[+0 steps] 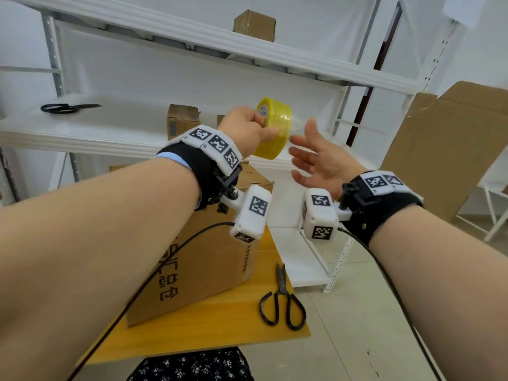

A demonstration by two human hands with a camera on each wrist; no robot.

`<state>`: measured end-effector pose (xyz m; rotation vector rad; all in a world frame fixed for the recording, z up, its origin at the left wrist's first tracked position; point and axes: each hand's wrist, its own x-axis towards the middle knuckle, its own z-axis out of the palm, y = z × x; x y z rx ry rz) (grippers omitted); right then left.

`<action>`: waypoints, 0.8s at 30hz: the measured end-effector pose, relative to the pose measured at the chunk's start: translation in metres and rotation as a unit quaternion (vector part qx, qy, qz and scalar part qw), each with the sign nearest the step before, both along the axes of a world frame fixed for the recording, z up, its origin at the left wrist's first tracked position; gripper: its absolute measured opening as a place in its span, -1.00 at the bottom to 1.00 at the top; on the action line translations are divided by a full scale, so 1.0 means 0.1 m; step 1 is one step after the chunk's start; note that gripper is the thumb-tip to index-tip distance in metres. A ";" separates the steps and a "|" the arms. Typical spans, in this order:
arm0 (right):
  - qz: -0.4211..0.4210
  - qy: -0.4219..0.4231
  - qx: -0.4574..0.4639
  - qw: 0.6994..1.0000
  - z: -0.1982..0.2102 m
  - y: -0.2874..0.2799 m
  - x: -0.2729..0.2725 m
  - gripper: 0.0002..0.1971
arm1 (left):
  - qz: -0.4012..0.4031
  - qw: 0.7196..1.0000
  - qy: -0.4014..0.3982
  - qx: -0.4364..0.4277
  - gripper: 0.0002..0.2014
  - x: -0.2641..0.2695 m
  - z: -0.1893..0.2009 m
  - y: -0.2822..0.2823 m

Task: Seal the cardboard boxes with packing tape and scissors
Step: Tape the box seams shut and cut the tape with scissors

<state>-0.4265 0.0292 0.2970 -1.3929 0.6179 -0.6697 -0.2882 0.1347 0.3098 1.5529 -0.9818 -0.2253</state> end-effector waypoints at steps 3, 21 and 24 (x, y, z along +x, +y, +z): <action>0.058 0.014 -0.053 0.997 -0.01 0.02 0.02 -0.68 | -0.078 0.995 0.060 -0.008 -0.59 -0.04 -0.13 -0.07; 0.024 0.610 -0.244 0.753 -2.09 -0.51 0.22 -0.79 | -0.197 0.950 0.046 0.237 -0.89 0.14 -1.35 -0.33; 0.070 0.637 -0.336 0.690 -2.56 -0.71 0.33 -0.65 | -0.200 0.950 0.048 0.234 -0.89 0.17 -1.36 -0.35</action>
